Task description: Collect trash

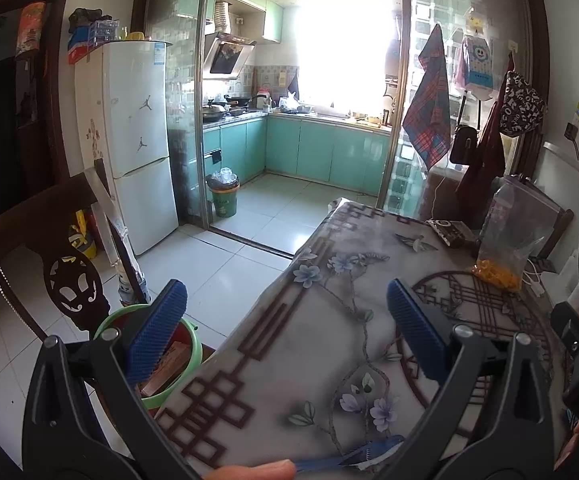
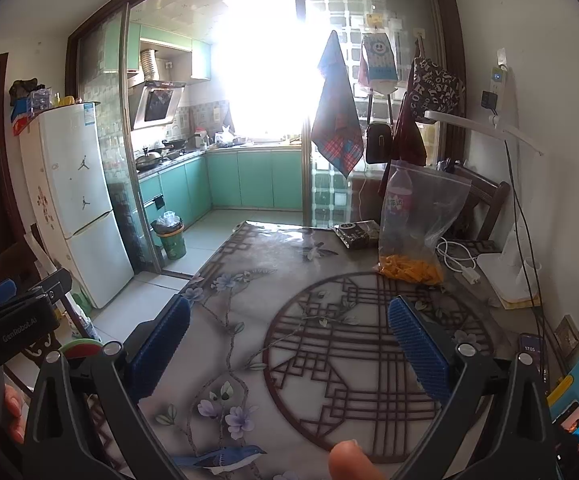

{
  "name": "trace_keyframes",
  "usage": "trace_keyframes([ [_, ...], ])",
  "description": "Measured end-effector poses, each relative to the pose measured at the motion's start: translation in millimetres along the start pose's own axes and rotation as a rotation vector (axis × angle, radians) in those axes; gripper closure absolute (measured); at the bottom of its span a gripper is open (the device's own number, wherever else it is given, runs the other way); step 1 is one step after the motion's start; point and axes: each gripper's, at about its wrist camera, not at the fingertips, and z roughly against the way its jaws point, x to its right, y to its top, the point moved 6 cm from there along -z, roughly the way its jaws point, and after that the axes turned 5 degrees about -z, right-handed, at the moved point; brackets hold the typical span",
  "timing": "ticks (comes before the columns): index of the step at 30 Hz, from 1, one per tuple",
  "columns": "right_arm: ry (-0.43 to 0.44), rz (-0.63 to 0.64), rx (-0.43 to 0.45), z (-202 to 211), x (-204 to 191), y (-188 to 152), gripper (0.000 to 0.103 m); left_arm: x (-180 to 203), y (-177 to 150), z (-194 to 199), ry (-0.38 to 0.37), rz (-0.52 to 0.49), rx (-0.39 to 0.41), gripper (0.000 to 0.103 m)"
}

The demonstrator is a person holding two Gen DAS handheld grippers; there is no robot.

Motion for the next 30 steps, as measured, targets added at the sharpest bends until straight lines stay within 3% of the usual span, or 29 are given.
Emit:
trace_keyframes([
  [17, -0.006, -0.010, -0.022, -11.7, 13.0, -2.5, 0.007, 6.8, -1.8, -9.6, -0.004, -0.005, -0.024, 0.005],
  [30, -0.029, -0.031, -0.049, -26.2, 32.6, -6.3, 0.007, 34.4, -6.0, -24.7, -0.046, -0.031, -0.052, 0.005],
])
